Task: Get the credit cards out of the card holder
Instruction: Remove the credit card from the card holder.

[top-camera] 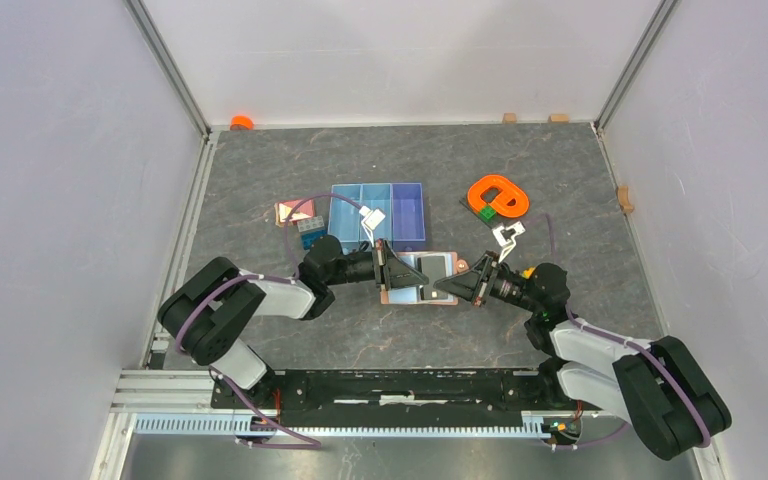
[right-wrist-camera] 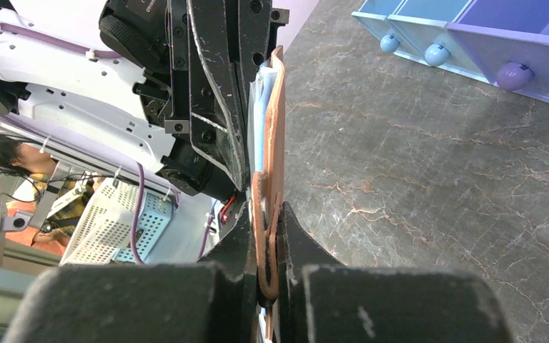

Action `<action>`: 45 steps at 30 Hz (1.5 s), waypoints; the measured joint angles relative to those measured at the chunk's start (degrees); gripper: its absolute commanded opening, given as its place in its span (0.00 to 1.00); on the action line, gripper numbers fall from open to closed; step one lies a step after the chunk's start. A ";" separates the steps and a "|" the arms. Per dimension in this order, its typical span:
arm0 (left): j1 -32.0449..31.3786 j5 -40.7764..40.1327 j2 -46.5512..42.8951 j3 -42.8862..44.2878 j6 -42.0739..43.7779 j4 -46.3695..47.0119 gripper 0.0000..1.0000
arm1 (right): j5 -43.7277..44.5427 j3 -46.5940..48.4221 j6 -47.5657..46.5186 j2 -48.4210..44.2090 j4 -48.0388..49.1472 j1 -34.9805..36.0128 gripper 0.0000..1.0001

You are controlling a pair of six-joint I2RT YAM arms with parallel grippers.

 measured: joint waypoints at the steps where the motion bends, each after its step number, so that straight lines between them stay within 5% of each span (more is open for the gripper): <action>1: 0.00 0.02 0.00 0.00 0.00 0.02 0.02 | 0.02 -0.04 0.07 0.00 0.20 0.00 0.10; 6: 0.11 -0.07 0.00 0.00 0.00 -0.07 0.02 | 0.07 -0.31 0.55 -0.20 0.61 -0.02 0.16; 17: 0.63 0.15 0.00 0.04 -1.38 -0.02 0.02 | -0.09 -1.55 1.99 -2.36 0.98 -1.09 0.11; 27: 1.49 0.09 0.00 0.17 -2.08 -0.92 0.02 | -0.76 -2.71 3.26 -2.75 2.56 -3.08 0.22; 33: 2.05 0.09 0.00 0.17 -2.25 -1.40 0.02 | -0.79 -3.32 3.67 -2.73 3.54 -3.48 0.00; 45: 1.95 -0.20 -0.37 0.59 -2.23 -3.58 0.04 | -1.16 -4.02 4.11 -3.80 2.67 -5.07 0.00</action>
